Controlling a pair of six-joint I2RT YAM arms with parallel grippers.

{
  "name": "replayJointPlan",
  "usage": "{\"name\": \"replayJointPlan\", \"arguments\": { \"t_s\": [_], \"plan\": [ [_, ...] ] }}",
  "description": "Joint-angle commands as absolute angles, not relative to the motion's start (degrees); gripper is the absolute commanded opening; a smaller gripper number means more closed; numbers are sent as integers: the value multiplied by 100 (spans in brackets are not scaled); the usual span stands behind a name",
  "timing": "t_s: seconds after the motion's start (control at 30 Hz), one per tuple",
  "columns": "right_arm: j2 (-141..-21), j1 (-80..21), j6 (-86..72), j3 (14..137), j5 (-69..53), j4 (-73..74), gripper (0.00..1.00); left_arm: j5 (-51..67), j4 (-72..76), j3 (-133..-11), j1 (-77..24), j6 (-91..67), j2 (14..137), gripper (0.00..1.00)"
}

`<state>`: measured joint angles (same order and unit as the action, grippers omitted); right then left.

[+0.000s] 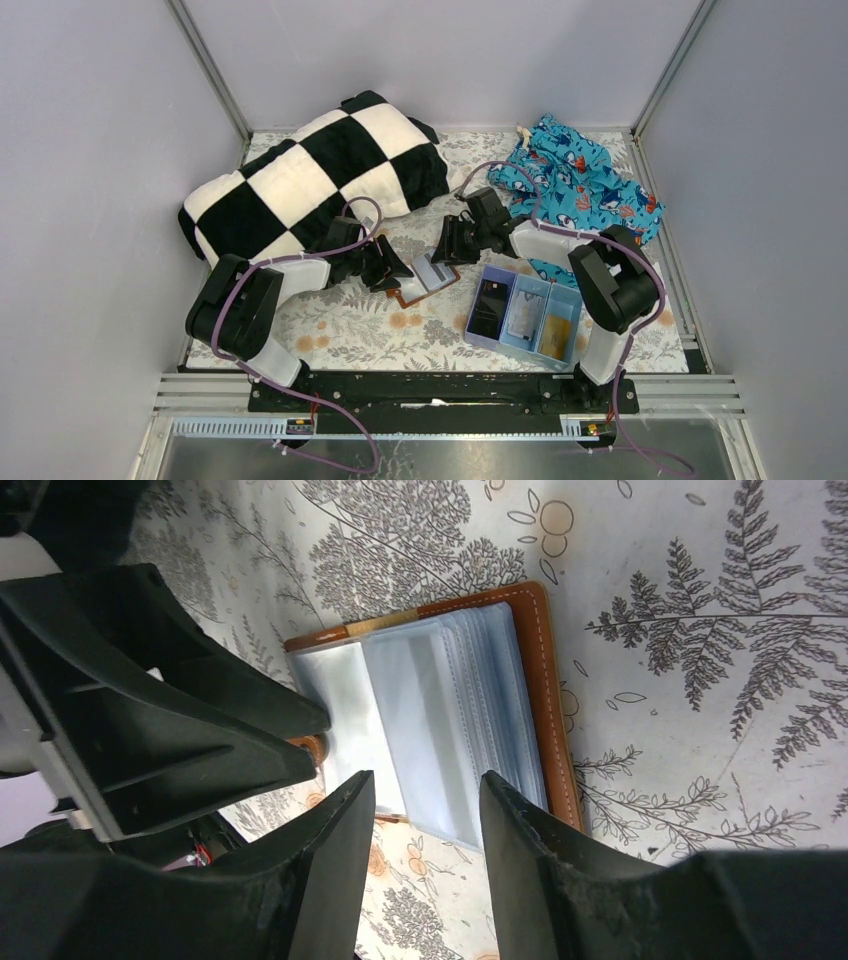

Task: Take the credit cards out of the card holder
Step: Remove the credit card from the card holder.

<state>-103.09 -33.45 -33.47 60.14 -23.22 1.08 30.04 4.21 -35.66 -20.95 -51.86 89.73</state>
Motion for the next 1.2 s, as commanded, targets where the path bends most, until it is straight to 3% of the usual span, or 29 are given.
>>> {"name": "replayJointPlan", "arguments": {
  "t_s": [0.0, 1.17],
  "plan": [
    [-10517, -3469, -3177, 6178, -2451, -33, 50, 2821, 350, -3686, -2048, -4976, 9023, 55],
    [-9981, -3698, -3298, 5961, -2601, -202, 49, 2685, -198, -4000, -2011, -4638, 8532, 56]
  ]
}}
